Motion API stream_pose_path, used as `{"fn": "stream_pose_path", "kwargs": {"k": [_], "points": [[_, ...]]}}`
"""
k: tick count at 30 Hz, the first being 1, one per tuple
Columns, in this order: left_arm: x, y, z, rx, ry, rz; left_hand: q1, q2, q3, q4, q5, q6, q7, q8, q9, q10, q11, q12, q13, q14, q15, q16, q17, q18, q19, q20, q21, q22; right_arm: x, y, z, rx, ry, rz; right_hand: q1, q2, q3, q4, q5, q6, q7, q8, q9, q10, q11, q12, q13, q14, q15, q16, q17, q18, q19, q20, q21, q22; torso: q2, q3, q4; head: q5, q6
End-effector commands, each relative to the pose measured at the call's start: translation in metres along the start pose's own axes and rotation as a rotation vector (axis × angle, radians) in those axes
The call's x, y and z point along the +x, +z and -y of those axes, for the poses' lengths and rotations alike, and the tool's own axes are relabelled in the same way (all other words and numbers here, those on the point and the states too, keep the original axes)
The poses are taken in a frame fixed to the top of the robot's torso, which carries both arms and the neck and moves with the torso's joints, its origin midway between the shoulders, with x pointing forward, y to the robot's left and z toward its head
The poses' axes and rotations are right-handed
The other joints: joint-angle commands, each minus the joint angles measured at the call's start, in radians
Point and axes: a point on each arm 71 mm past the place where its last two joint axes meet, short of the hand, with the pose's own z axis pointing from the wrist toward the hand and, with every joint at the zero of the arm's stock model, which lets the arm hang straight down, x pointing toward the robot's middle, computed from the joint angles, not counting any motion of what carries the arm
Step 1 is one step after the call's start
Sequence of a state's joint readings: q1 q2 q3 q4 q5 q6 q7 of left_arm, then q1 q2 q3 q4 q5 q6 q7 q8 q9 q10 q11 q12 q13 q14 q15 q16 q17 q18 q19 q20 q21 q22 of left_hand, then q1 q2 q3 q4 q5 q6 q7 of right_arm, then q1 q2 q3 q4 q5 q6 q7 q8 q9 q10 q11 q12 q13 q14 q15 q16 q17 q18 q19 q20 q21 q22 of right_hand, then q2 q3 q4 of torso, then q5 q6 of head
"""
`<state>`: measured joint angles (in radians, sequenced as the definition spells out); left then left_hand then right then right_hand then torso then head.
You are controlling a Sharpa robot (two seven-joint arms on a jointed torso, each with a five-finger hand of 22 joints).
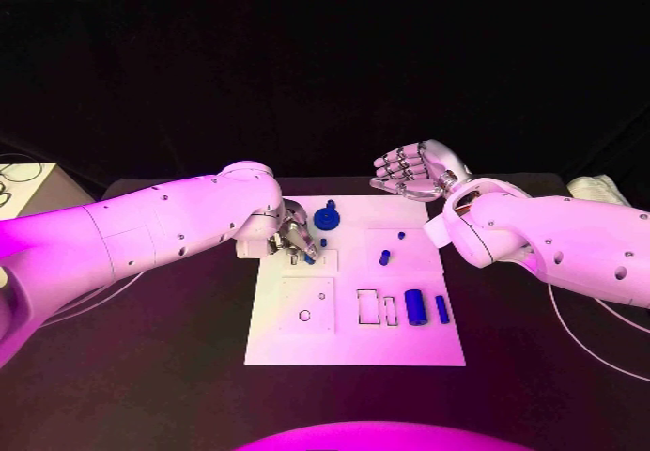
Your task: Assemble the parts on the task board
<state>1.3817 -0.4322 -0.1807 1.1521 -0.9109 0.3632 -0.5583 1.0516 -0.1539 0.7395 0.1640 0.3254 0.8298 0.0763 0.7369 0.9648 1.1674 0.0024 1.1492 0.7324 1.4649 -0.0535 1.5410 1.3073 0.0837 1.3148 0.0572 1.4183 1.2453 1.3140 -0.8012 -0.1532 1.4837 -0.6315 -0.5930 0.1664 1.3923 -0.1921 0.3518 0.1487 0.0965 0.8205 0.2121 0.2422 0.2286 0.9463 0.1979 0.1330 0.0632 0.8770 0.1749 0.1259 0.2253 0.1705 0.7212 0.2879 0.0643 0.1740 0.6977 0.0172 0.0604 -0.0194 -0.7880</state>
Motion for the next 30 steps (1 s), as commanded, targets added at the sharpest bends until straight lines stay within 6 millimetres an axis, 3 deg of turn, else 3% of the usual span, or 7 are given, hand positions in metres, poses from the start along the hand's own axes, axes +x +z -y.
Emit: {"fn": "stream_pose_path", "kwargs": {"k": [1,30], "points": [[0.0125,0.0041,0.0048,0.012,0.024,-0.056,-0.002,0.011,0.222,-0.227,0.003,0.013,-0.006,0.006,0.002,-0.003,-0.006,-0.002,0.000,0.082,-0.005,0.005,0.200,-0.006,0.006,-0.003,0.004,0.001,0.0017,-0.0002,-0.0013,-0.013,-0.005,-0.018,-0.004,0.003,-0.006,-0.001,-0.001,0.007,0.033,-0.006,-0.001,0.004,0.003,-0.005,0.000,0.003,0.005,-0.005,-0.002,0.006,-0.007,0.002,-0.004,-0.001,0.000,0.0003,0.0001,0.000,0.000],[0.0145,0.0038,0.0044,0.011,0.042,-0.085,-0.002,0.011,0.222,-0.229,0.003,0.013,-0.006,0.006,0.002,-0.003,-0.006,-0.002,-0.002,0.082,-0.005,0.005,0.200,-0.006,0.005,-0.004,0.004,0.000,0.0012,-0.0007,-0.0009,-0.011,-0.005,-0.020,-0.004,0.004,-0.007,-0.002,-0.001,0.008,0.033,-0.007,-0.001,0.006,0.003,-0.007,0.000,0.004,0.005,-0.007,-0.003,0.006,-0.007,0.002,-0.004,-0.003,0.000,-0.0001,0.0009,-0.003,-0.001]]}}
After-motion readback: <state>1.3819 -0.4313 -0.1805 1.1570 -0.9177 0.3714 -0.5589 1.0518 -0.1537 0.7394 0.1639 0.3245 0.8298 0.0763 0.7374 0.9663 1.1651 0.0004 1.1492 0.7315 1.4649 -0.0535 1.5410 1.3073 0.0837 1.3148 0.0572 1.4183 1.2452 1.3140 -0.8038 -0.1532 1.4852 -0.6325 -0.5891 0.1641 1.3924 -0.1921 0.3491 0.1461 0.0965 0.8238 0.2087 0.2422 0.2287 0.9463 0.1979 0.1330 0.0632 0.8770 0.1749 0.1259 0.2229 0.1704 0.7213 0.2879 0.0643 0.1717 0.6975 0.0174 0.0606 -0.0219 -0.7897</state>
